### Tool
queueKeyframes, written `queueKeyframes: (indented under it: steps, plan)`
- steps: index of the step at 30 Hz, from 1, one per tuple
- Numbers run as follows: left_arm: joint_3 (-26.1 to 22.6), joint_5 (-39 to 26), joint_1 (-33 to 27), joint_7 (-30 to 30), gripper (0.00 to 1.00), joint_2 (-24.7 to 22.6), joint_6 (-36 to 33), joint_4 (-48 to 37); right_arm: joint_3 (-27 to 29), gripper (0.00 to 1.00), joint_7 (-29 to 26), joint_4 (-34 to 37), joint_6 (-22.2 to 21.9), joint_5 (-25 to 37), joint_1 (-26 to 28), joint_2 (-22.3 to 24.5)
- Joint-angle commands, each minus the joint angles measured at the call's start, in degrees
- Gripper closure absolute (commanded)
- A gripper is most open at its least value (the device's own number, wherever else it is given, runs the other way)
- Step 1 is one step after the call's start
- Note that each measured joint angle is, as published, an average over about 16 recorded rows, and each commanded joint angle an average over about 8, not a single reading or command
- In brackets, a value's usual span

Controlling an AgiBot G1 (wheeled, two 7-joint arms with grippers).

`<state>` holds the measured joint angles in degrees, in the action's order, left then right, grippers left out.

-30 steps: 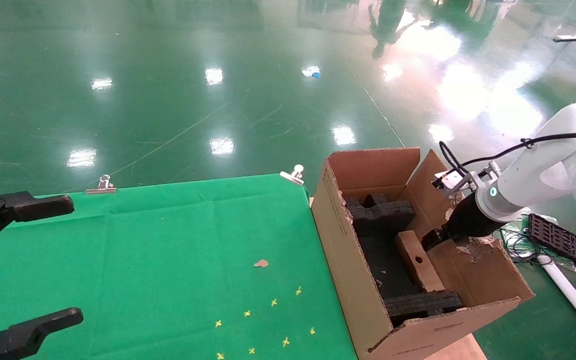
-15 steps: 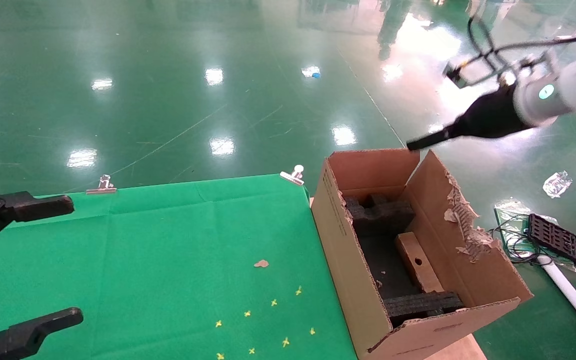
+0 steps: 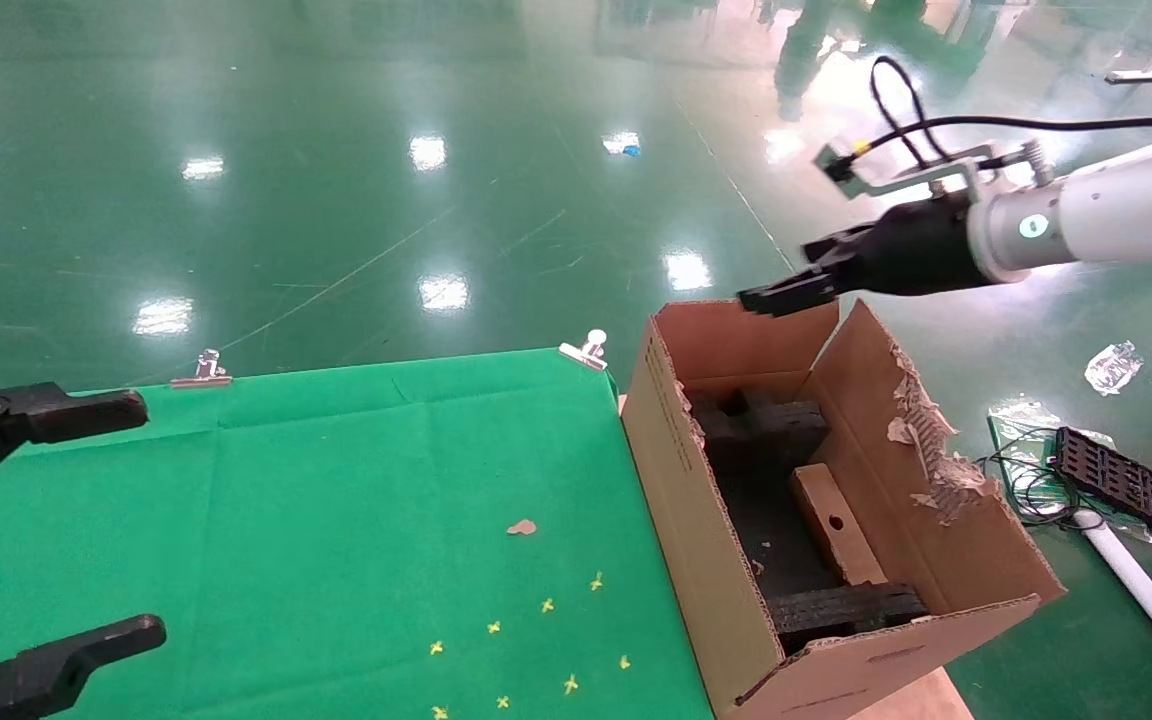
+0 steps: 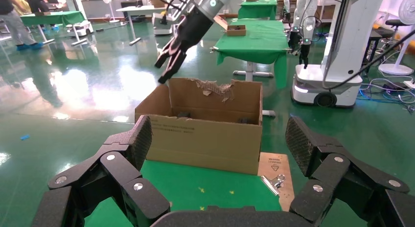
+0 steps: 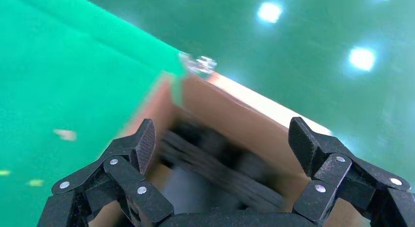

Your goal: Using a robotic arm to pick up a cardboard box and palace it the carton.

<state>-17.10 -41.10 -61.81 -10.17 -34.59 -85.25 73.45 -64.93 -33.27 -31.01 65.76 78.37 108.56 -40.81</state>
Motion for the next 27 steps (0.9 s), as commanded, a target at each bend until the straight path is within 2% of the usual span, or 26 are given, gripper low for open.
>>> queueKeyframes:
  steps: [1, 27]
  plan:
    - [-0.01, 0.0, -0.01, 0.01, 0.0, 0.0, 0.0, -0.01, 1.76, 0.0, 0.81, -1.53, 0.72, -1.31, -1.69, 0.21]
    - [-0.09, 0.05, -0.03, 0.05, 0.0, 0.03, 0.02, -0.02, 25.48, 0.0, 11.73, -22.17, 10.39, -19.02, -24.48, 3.02]
